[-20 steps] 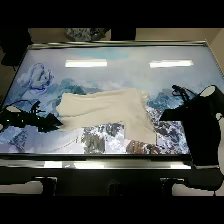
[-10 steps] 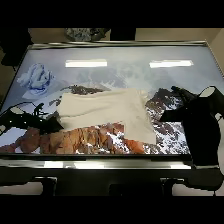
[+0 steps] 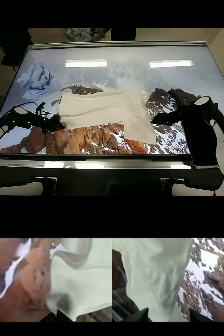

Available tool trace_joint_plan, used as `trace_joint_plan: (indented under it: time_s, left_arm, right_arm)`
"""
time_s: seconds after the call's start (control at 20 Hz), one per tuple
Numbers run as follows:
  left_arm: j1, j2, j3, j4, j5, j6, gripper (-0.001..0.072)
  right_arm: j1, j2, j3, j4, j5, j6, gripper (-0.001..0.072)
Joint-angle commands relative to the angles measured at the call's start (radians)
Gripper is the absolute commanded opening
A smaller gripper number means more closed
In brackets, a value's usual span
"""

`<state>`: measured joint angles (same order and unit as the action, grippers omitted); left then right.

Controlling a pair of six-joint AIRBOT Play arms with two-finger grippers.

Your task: Fold the shirts.

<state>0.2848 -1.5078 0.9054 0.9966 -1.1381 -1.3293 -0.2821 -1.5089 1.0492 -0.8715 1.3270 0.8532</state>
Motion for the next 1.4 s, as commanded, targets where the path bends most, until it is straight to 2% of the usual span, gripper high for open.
trace_joint_plan:
  time_s: [0.0, 0.2, 0.3, 0.35, 0.55, 0.65, 0.95, 1.0, 1.1, 1.15, 1.25, 1.35]
  left_arm:
    - [0.0, 0.015, 0.002, 0.006, 0.002, -0.006, 0.0028]
    - [0.0, 0.028, 0.003, 0.005, 0.002, -0.006, 0.0028]
    - [0.0, 0.028, 0.003, -0.002, 0.002, -0.006, 0.0028]
    - [0.0, 0.028, 0.003, -0.006, 0.002, -0.006, 0.0028]
    - [0.0, 0.028, 0.003, -0.009, 0.004, -0.006, 0.0028]
    - [0.0, 0.028, 0.003, -0.009, -0.006, -0.006, 0.0028]
    - [0.0, 0.028, 0.003, -0.009, -0.017, -0.006, 0.0028]
    - [0.0, 0.028, 0.003, -0.009, -0.018, -0.006, 0.0028]
    - [0.0, 0.031, 0.003, -0.015, -0.031, 0.008, 0.0028]
    - [0.0, 0.039, 0.003, -0.03, -0.037, 0.047, 0.0027]
    - [0.002, 0.085, 0.024, -0.031, -0.024, 0.051, 0.0026]
    - [0.003, 0.182, 0.111, -0.031, 0.037, 0.051, 0.0025]
  right_arm:
    - [0.0, -0.027, -0.08, 0.138, -0.135, -0.047, 0.0637]
    - [0.0, -0.055, -0.08, 0.328, -0.247, -0.157, 0.0603]
    - [0.0, -0.055, -0.08, 0.372, -0.313, -0.158, 0.0516]
    - [0.0, -0.055, -0.08, 0.373, -0.309, -0.156, 0.0446]
    - [0.0, -0.055, -0.08, 0.351, -0.195, -0.162, 0.0453]
    - [0.0, -0.055, -0.08, 0.309, -0.188, -0.149, 0.0503]
    - [0.0, -0.098, -0.08, 0.304, -0.174, -0.097, 0.0501]
    - [0.0, -0.101, -0.08, 0.307, -0.177, -0.099, 0.0467]
    - [0.0, -0.101, -0.08, 0.348, -0.198, -0.117, 0.0127]
    - [0.0, -0.101, -0.079, 0.398, -0.204, -0.154, 0.0045]
    - [-0.002, -0.089, -0.05, 0.462, -0.175, -0.227, 0.0044]
    - [-0.002, -0.041, 0.036, 0.461, -0.135, -0.267, 0.0044]
